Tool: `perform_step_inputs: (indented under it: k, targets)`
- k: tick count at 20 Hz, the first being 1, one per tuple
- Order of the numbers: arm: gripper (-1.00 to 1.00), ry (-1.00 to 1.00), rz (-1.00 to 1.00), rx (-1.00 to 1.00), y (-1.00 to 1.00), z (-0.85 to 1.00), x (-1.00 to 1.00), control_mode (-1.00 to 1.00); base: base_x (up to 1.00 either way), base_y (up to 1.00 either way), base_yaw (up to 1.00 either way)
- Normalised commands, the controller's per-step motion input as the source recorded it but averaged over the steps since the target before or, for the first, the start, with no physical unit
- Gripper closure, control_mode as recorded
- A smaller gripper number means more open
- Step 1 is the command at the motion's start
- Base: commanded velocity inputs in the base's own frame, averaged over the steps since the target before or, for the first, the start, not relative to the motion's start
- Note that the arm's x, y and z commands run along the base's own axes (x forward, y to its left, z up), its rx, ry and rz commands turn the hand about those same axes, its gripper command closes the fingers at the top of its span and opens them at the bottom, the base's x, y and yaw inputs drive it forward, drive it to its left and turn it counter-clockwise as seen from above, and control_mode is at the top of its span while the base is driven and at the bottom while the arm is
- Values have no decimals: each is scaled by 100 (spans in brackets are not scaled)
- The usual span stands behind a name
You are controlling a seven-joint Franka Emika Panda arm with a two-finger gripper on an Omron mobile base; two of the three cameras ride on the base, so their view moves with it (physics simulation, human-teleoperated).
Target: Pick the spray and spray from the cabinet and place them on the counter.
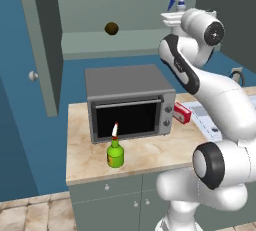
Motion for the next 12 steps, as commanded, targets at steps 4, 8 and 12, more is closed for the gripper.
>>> perform_step_inputs:
  k: [4, 8, 12]
  targets:
    - [100, 8, 0, 0, -11, -4, -49, -100, 0, 0, 0]
    - [100, 6, 0, 0, -7, -4, -57, -100, 0, 0, 0]
    - [100, 5, 0, 0, -6, -9, -59, -100, 0, 0, 0]
